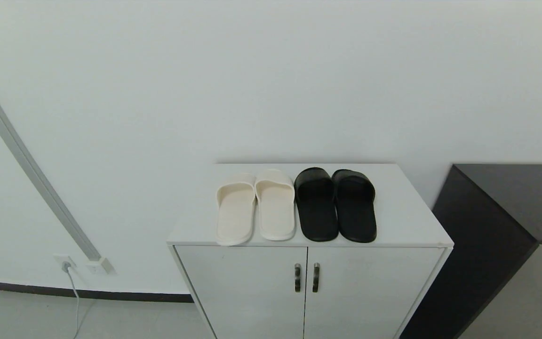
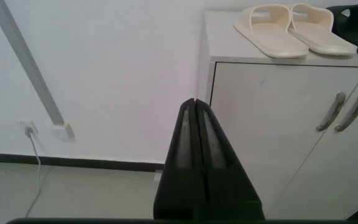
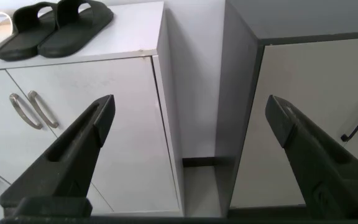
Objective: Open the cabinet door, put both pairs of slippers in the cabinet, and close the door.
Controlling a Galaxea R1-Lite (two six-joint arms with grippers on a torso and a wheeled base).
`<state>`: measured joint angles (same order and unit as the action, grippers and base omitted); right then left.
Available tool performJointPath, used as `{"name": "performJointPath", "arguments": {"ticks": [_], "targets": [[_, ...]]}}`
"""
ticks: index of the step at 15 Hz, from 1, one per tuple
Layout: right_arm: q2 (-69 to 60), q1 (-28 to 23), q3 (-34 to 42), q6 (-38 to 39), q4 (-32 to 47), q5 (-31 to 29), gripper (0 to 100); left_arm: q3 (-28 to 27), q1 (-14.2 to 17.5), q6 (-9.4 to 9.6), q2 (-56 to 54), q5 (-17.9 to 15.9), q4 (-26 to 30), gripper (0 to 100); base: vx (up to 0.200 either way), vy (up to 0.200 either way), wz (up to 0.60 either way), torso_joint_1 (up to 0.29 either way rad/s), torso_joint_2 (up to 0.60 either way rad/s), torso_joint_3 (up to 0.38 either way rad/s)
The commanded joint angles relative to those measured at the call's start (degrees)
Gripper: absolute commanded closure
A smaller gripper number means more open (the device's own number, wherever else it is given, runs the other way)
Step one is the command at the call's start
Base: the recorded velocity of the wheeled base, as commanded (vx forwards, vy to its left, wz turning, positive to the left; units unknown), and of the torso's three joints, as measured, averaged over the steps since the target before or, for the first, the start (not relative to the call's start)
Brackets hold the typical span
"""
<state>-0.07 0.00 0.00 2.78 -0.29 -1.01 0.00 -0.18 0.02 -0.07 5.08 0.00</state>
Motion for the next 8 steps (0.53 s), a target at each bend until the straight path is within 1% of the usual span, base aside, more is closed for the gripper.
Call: {"name": "performJointPath", "arguments": {"ticks": [1, 8], "targets": [[0.07, 0.00, 0.00, -0.23, 0.03, 0.05, 0, 0.00, 0.01, -0.02, 0.07, 0.01, 0.00, 100, 0.000, 0.000, 0.00, 0.000, 0.00, 0.000], [0.07, 0.00, -0.09, -0.23, -0.06, 0.05, 0, 0.00, 0.01, -0.02, 0.07, 0.01, 0.00, 100, 0.000, 0.000, 0.00, 0.000, 0.00, 0.000]]}}
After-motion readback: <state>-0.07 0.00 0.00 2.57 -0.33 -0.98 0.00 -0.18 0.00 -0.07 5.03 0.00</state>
